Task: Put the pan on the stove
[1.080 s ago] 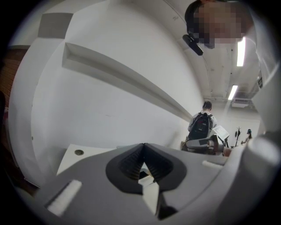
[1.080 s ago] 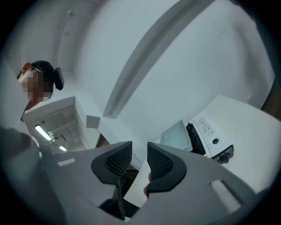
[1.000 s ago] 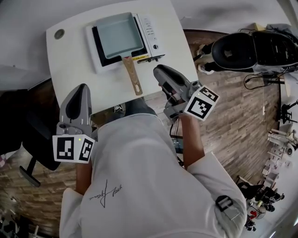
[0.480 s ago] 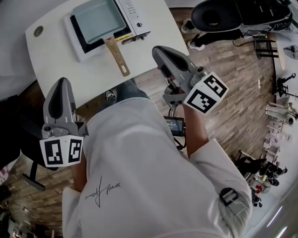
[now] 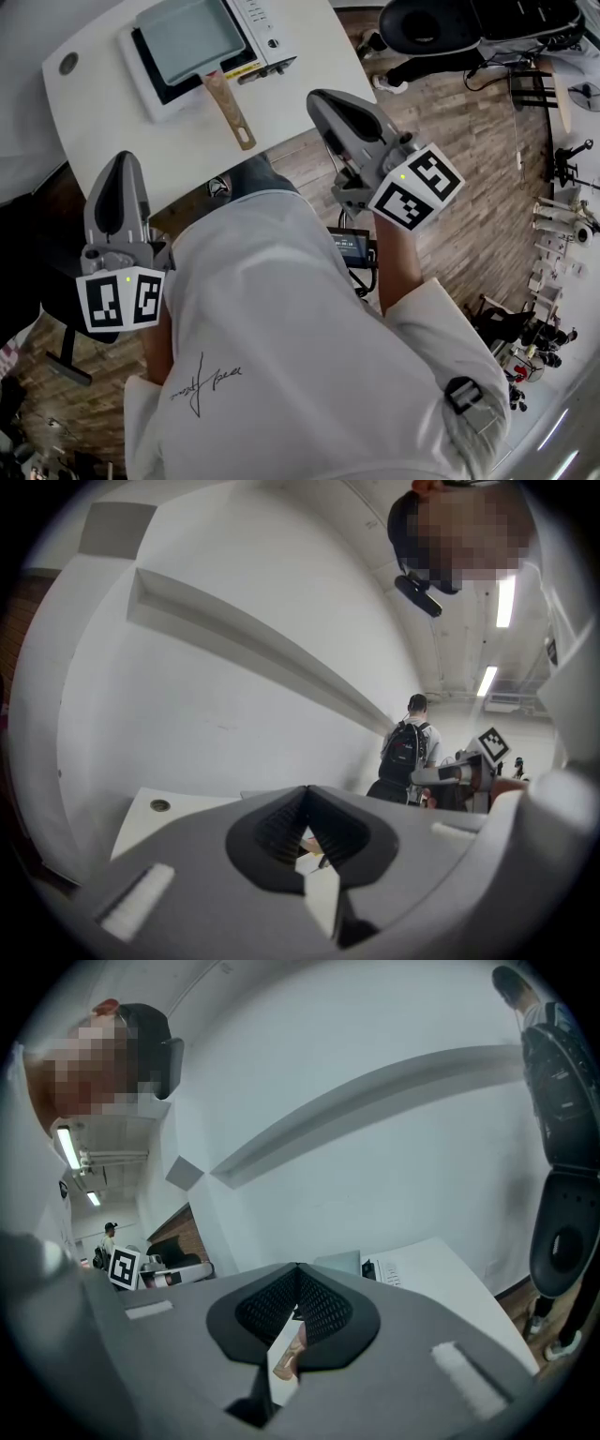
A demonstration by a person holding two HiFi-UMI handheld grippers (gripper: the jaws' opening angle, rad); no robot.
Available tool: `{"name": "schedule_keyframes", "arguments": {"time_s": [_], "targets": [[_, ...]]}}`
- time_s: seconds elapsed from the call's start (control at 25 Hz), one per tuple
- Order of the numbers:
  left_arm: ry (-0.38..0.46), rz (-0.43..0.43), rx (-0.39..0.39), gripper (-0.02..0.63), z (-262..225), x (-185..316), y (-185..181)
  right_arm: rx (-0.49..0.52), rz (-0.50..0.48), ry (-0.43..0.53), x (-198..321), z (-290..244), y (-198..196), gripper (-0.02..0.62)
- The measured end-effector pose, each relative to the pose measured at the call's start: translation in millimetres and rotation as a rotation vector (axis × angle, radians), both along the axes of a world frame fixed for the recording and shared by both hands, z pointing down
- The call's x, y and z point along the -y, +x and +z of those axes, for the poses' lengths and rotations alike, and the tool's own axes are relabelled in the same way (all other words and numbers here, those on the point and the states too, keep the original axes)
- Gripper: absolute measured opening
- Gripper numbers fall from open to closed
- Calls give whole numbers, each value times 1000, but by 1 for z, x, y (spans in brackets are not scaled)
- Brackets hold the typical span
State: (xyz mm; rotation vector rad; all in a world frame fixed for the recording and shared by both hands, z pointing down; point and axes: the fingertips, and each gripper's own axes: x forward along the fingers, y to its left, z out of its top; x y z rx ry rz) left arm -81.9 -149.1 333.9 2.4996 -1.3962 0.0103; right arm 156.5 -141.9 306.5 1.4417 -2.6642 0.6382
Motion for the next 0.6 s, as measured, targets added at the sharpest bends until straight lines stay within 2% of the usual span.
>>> {"name": "schedule_keyframes", "arguments": {"time_s": [0.6], "targets": [[-17,3,1,51,7,7,-1,-7,-21,-20,6,5,-6,0]]}}
